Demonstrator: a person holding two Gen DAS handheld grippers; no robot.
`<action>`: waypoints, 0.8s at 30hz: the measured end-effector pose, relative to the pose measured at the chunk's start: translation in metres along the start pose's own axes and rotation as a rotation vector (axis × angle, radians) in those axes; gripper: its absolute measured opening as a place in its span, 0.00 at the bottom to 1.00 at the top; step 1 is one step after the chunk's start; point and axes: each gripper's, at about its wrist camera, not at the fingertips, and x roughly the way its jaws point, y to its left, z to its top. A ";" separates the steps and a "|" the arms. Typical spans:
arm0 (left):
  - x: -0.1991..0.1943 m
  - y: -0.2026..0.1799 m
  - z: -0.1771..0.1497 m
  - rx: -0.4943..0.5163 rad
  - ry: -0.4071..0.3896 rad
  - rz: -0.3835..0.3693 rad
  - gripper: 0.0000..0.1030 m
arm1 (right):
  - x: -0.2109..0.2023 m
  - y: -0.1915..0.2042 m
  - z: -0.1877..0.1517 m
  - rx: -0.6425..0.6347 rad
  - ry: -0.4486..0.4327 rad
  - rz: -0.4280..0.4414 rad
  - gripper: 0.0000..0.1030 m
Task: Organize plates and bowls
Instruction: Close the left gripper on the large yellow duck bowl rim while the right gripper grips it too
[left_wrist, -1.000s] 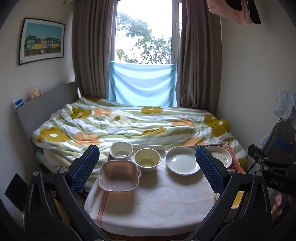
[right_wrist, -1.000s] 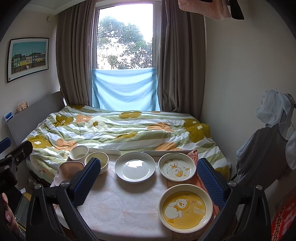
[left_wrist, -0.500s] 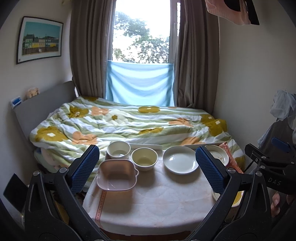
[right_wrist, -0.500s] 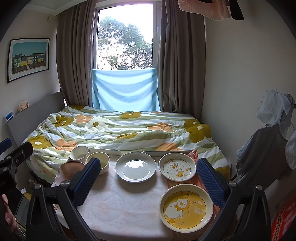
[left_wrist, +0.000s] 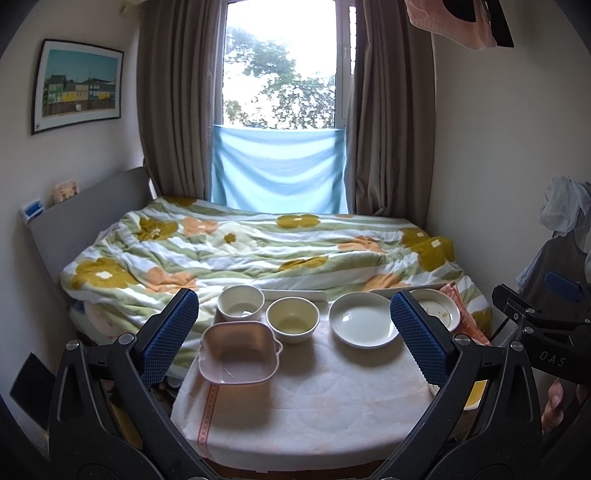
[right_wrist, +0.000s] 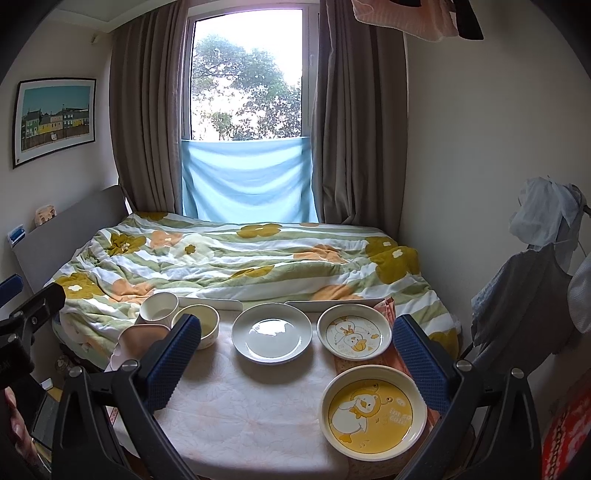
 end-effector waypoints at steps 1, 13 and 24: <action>0.001 0.000 0.000 0.003 0.001 -0.004 1.00 | 0.000 0.000 0.001 0.001 -0.001 0.000 1.00; 0.064 -0.046 -0.008 0.071 0.170 -0.257 1.00 | -0.015 -0.053 -0.020 0.113 0.082 -0.049 1.00; 0.184 -0.178 -0.106 -0.029 0.580 -0.490 0.98 | 0.062 -0.189 -0.096 0.255 0.350 0.071 0.89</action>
